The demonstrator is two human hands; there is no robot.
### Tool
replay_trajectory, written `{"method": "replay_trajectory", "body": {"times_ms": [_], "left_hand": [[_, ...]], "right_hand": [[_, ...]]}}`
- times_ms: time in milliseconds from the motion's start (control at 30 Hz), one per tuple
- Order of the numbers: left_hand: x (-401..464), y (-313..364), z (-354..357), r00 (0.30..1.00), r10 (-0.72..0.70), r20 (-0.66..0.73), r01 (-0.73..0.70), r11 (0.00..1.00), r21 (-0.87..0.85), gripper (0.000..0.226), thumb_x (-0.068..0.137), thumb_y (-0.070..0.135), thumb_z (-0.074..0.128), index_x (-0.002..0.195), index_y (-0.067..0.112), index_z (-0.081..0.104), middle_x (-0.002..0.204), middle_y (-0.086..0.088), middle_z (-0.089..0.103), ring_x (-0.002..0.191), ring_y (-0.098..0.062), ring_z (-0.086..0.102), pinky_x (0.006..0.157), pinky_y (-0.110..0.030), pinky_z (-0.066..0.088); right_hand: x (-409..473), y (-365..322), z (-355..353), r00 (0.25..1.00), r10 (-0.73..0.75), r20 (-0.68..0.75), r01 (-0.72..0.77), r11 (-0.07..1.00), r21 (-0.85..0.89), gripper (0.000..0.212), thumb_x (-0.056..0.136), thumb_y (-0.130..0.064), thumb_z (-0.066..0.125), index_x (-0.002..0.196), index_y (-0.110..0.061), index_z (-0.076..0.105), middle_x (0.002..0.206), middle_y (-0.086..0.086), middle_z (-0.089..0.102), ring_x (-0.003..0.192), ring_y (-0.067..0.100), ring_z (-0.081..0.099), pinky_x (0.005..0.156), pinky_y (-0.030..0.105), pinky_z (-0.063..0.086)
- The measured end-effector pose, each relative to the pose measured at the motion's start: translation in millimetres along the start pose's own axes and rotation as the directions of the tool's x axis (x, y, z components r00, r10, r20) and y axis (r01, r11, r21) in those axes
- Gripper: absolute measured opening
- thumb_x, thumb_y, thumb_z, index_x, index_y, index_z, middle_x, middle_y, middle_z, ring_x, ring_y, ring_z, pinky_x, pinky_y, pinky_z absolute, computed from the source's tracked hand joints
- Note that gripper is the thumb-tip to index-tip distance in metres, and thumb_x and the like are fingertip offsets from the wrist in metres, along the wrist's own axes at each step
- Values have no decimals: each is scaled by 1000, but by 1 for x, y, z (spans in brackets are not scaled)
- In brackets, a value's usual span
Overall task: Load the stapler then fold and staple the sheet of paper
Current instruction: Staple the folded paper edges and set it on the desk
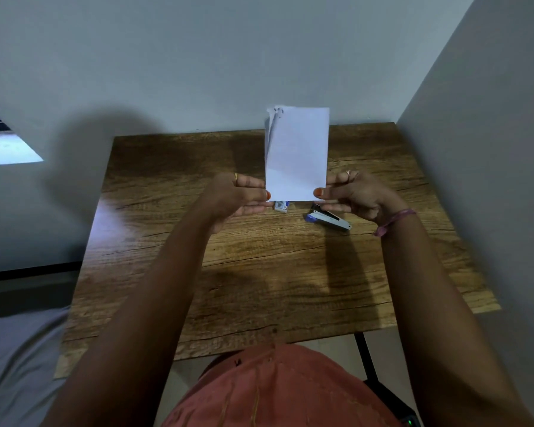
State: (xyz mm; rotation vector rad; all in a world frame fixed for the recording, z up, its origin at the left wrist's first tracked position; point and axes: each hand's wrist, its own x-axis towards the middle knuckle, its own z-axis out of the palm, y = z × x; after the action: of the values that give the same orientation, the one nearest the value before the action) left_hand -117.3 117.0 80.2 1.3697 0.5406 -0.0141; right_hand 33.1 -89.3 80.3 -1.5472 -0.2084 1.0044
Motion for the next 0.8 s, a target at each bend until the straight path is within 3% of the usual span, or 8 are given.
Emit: {"method": "replay_trajectory", "body": {"times_ms": [167,233,333,467,567,667,733,800], "left_hand": [[-2,-1,2,996,54,-73,-58,997,-46,18,79,-3,70,97,1,69,92,-13,75,84,-24,74,68,-25,59],[-2,-1,2,992,89,-93,-92,995,-30,17,79,-2,71,96,3,70,92,-13,74,83,-23,74,68,-25,59],[-2,-2,3,982,143,-127,-139,990,38,21,79,0,72,100,2,69,92,-13,74,81,-22,74,68,-26,59],[0,-2,2,966,203,-160,-204,979,11,24,80,3,72,104,3,68,97,-16,73,83,-21,74,68,-25,58],[0,-1,6,947,253,-198,-286,945,-162,28,84,8,70,111,6,64,106,-13,72,93,-22,72,73,-26,57],[-1,-3,12,943,206,-261,-306,847,-436,21,90,18,64,109,9,61,107,-11,71,97,-21,71,76,-27,57],[-3,-8,14,961,176,-214,-250,882,-399,22,92,18,61,110,5,62,107,-13,71,96,-20,71,77,-27,57],[-7,-15,19,983,154,-100,-175,951,-254,19,90,15,63,106,4,66,104,-15,72,94,-20,72,80,-28,58]], "right_hand": [[1,8,10,999,-50,5,50,999,7,46,81,8,63,45,-20,69,82,0,76,75,14,73,74,29,58],[1,10,12,999,-46,-10,46,998,35,41,81,8,64,50,-17,71,85,3,76,73,16,73,67,27,60],[-2,10,15,998,-18,-52,22,997,75,16,80,8,65,75,-6,71,76,5,76,68,16,73,57,23,59],[-6,10,21,996,9,-86,2,991,131,11,81,4,66,87,-5,67,75,2,75,69,13,73,62,24,60],[-8,12,25,998,39,-55,-25,971,237,11,85,0,63,89,-10,67,78,-1,76,73,11,73,69,25,60],[-9,14,29,995,84,-51,-59,925,376,12,86,-6,64,85,-18,63,71,-8,73,70,5,70,76,26,57],[-10,16,34,991,104,-83,-62,914,402,12,81,-14,70,77,-23,65,64,-12,65,62,1,60,68,20,52],[-10,17,41,990,103,-92,-57,913,404,13,78,-21,73,66,-25,69,61,-15,59,54,-1,49,57,14,42]]}}
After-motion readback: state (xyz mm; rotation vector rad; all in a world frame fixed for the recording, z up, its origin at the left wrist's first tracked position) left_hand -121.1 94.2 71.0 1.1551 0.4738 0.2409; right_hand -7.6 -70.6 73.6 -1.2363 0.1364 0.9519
